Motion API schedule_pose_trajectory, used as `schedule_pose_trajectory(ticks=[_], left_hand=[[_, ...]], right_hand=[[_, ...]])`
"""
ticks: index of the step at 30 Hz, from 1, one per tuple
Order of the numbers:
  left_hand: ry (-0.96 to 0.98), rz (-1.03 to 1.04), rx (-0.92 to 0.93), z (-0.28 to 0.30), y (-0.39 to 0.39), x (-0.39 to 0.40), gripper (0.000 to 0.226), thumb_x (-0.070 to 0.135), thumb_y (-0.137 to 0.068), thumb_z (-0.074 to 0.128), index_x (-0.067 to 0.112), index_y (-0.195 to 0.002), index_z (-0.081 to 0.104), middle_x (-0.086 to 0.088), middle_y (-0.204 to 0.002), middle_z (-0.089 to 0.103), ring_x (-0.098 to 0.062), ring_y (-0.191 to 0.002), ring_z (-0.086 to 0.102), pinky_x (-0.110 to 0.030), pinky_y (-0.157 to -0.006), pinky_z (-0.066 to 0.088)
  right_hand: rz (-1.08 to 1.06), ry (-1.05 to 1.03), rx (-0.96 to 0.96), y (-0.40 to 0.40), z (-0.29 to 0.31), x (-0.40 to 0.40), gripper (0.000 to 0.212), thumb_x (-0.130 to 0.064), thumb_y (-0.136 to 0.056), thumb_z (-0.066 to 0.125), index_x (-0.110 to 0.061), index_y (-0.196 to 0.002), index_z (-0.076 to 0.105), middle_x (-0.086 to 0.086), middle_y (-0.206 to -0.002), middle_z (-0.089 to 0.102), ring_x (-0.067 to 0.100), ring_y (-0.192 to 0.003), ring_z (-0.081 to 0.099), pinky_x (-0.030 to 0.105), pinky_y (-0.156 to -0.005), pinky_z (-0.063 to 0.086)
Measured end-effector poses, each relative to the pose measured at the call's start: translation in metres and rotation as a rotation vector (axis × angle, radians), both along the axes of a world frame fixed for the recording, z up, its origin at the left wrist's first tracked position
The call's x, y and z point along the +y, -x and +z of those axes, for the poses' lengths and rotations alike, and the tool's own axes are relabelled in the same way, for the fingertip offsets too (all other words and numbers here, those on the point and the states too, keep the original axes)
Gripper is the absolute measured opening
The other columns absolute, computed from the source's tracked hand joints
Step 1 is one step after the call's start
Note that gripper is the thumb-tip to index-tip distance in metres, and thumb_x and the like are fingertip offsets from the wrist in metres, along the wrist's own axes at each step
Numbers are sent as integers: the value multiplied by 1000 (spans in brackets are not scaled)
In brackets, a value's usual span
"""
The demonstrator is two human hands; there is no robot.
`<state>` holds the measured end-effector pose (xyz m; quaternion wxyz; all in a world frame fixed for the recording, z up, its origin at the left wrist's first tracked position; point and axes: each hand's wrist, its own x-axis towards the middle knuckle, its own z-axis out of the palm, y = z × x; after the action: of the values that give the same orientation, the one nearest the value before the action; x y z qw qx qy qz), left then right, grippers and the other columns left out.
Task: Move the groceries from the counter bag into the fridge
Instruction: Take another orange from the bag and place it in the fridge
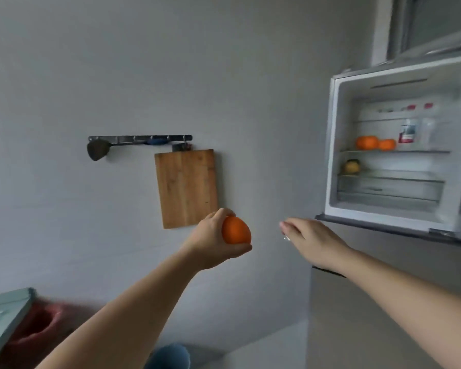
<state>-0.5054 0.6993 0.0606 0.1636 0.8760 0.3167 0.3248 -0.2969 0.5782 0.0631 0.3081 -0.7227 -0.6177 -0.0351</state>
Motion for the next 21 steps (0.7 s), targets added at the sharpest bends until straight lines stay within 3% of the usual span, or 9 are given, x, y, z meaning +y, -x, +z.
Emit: schedule_pose_trajectory(ticks=[5, 7, 11, 15, 18, 21], left_hand=[[-16, -239, 32, -10, -87, 29, 68, 59, -63, 76, 34, -119, 47, 10, -112, 52, -15, -99, 55, -28, -77, 49], [18, -334, 56, -16, -124, 25, 70, 59, -65, 76, 34, -122, 45, 11, -114, 50, -16, -101, 54, -29, -78, 48], [17, -484, 70, -19, -196, 13, 73, 56, -68, 76, 34, -128, 42, 12, -117, 47, -16, -102, 52, -29, -81, 46], [28, -584, 74, -21, -268, -1, 73, 55, -66, 76, 39, -126, 37, 11, -120, 48, -15, -100, 51, -26, -77, 44], [24, -640, 74, -19, -321, -12, 68, 54, -65, 78, 40, -118, 38, 12, -116, 48, -17, -101, 51, -29, -79, 47], [12, -668, 57, -12, -373, -22, 68, 51, -67, 79, 38, -122, 41, 15, -117, 45, -14, -102, 48, -26, -80, 41]], right_hand=[[-281, -9, 49, -46, -13, -20, 48, -54, -95, 27, -14, -75, 43, -1, -72, 53, 21, -73, 52, 38, -68, 42], [-358, 39, 28, -63, -20, -35, 40, -48, -94, 29, -14, -77, 41, 1, -74, 49, 27, -74, 50, 39, -66, 40], [-486, 82, -7, -101, -19, -64, 29, -33, -98, 34, -12, -89, 52, 0, -83, 54, 17, -74, 47, 28, -61, 34], [-587, 87, -2, -155, -21, -79, 27, -37, -95, 29, -23, -88, 51, -6, -90, 55, 17, -83, 54, 32, -72, 44], [-607, 63, -5, -200, -23, -87, 25, -37, -96, 29, -27, -90, 51, -9, -92, 54, 12, -83, 54, 30, -69, 43], [-635, 18, -1, -249, -21, -95, 26, -38, -97, 29, -27, -95, 53, -10, -90, 56, 12, -82, 56, 34, -74, 49]])
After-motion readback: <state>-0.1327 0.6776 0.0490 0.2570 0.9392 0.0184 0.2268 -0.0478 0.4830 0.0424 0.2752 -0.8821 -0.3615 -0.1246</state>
